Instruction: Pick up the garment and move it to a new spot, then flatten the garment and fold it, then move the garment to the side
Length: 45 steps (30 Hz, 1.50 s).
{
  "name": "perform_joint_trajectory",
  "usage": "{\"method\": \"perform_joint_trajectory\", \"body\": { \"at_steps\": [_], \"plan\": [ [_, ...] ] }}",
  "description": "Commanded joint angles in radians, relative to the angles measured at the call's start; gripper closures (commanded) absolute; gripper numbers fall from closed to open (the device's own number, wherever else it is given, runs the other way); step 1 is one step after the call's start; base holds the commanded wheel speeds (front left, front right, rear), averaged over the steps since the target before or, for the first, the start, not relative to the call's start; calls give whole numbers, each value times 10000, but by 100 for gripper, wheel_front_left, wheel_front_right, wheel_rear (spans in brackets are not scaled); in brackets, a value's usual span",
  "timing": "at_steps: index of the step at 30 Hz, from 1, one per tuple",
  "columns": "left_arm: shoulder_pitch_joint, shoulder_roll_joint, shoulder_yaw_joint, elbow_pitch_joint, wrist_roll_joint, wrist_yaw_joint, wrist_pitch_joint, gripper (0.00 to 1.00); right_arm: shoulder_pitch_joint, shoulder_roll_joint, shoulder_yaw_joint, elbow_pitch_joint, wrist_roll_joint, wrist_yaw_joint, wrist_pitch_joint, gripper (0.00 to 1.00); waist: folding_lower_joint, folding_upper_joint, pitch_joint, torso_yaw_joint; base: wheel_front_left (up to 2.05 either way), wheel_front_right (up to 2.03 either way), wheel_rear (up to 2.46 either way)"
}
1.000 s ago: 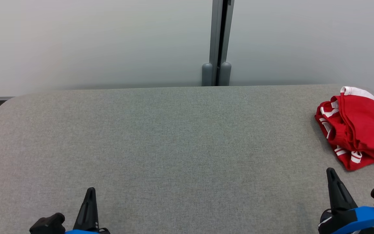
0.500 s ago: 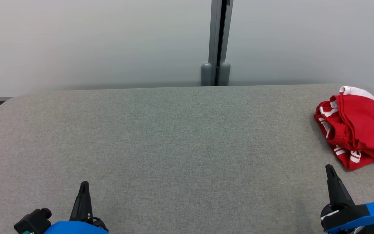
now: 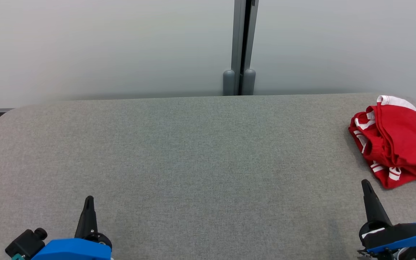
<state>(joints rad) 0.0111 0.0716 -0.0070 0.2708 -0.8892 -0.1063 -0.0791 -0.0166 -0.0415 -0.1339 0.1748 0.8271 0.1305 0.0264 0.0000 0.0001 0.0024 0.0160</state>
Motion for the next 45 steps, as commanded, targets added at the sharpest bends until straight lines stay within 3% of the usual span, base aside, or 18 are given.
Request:
{"method": "perform_joint_trajectory", "body": {
  "at_steps": [1,45],
  "plan": [
    [-342,17,116,-146,-278,-49,76,100,-254,-73,19,-70,334,3,47,100,0,-1,0,-3,0,0,0],
    [-924,-129,832,-233,-4662,-189,1268,100,-723,-108,135,419,5085,3,585,100,0,-1,4,-88,0,0,0]
  ]
}}
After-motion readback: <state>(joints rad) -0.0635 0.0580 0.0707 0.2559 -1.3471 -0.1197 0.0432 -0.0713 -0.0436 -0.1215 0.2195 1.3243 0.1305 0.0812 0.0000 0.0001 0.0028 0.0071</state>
